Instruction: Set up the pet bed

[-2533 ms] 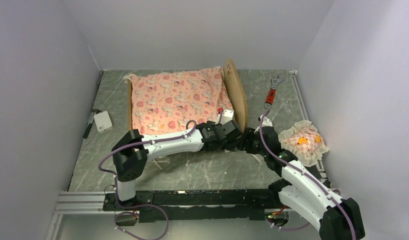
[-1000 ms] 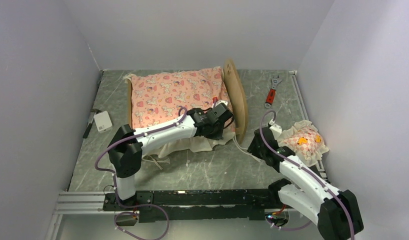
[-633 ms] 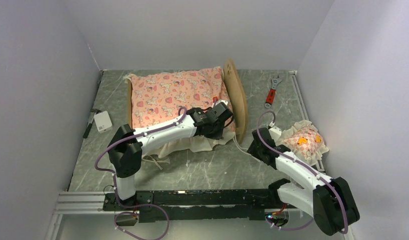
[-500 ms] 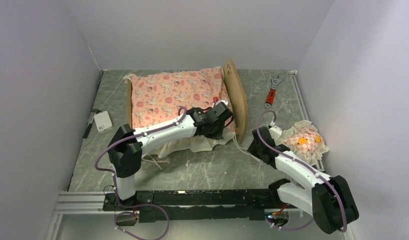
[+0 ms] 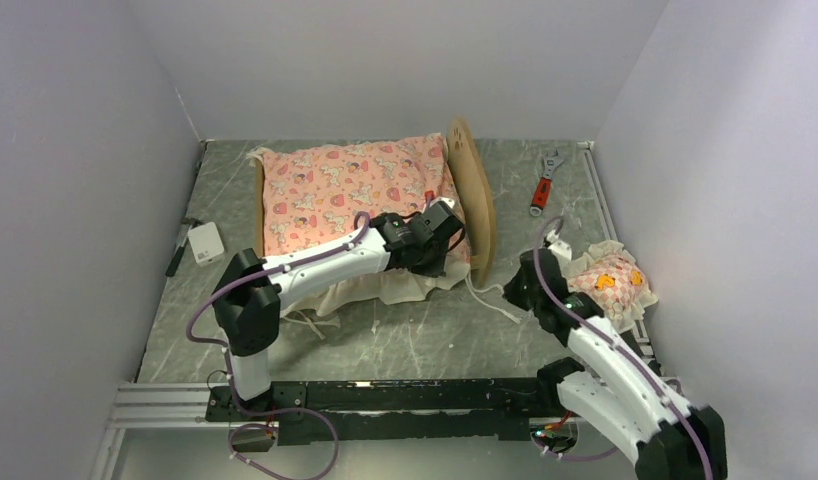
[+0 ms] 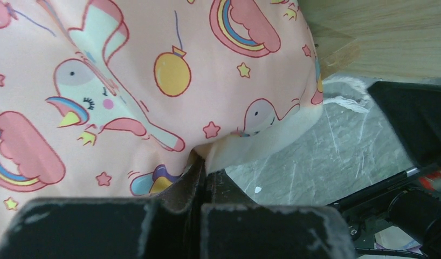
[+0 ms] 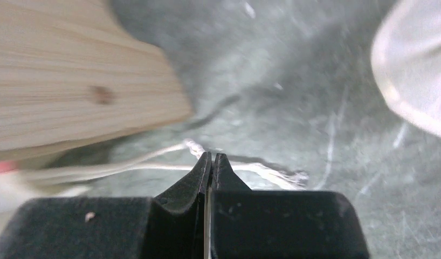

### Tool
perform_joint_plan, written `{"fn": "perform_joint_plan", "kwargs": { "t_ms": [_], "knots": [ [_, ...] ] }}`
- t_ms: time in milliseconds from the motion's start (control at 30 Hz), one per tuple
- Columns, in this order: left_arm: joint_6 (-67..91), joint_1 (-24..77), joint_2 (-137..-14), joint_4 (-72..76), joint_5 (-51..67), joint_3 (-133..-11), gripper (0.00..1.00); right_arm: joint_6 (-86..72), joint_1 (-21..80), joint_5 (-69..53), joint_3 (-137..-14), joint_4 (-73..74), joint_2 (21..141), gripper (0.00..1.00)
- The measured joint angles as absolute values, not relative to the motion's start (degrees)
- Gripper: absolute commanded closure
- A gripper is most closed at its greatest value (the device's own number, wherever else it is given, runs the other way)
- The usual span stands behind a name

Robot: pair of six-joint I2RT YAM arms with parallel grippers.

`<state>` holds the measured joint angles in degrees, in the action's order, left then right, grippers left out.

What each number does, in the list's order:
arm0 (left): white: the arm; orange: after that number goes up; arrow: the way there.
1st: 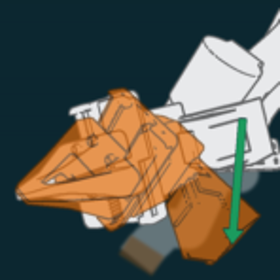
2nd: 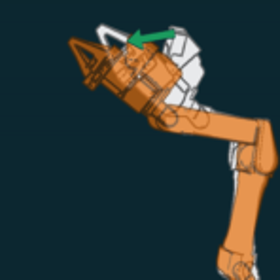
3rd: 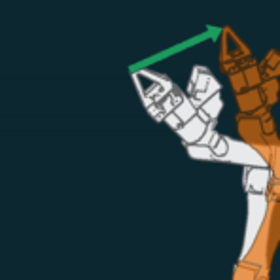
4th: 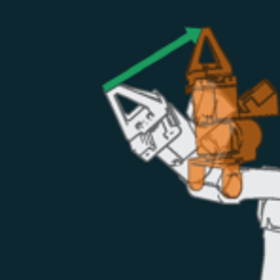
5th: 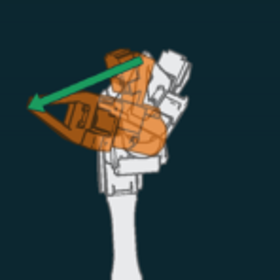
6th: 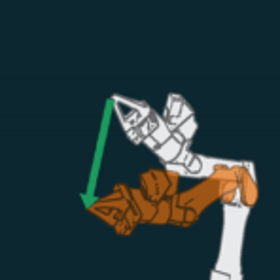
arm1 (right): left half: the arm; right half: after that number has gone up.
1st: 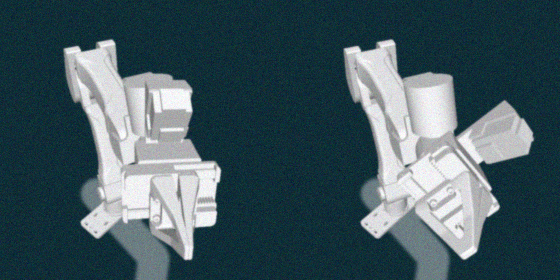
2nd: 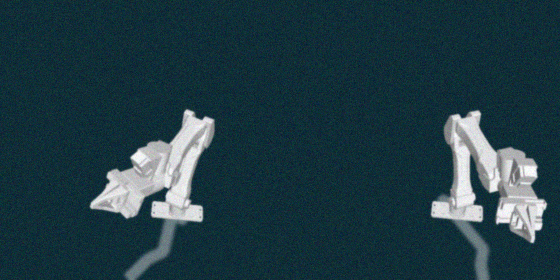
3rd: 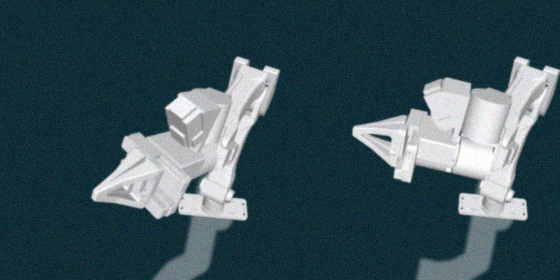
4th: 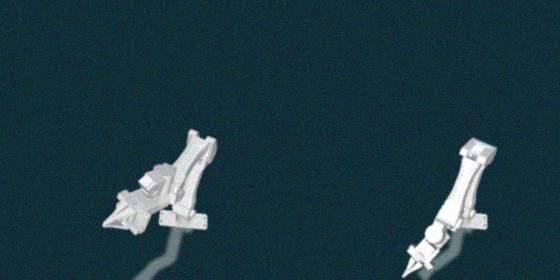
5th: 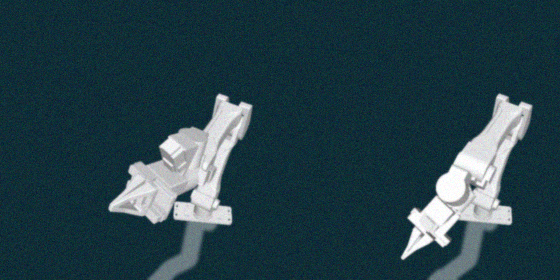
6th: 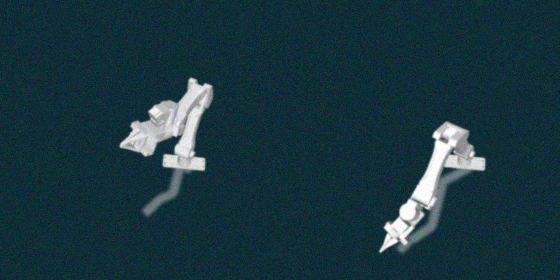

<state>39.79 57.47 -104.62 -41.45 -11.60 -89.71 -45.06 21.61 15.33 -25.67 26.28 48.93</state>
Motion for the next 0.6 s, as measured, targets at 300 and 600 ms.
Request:
{"fn": "perform_joint_plan", "kwargs": {
  "t_ms": [300, 600],
  "knots": [
    [39.77, 54.57, -101.3, -40.51, -11.14, -89.71, 1.0, -34.22, 25.45, 10.5, -40.97, 27.53, 38.5, 1.0],
    [39.83, 53.1, -100.12, -39.66, -9.63, -89.71, 1.0, -23.53, 28.01, 7.64, -51.75, 25.23, 44.95, 1.0]
  ]
}}
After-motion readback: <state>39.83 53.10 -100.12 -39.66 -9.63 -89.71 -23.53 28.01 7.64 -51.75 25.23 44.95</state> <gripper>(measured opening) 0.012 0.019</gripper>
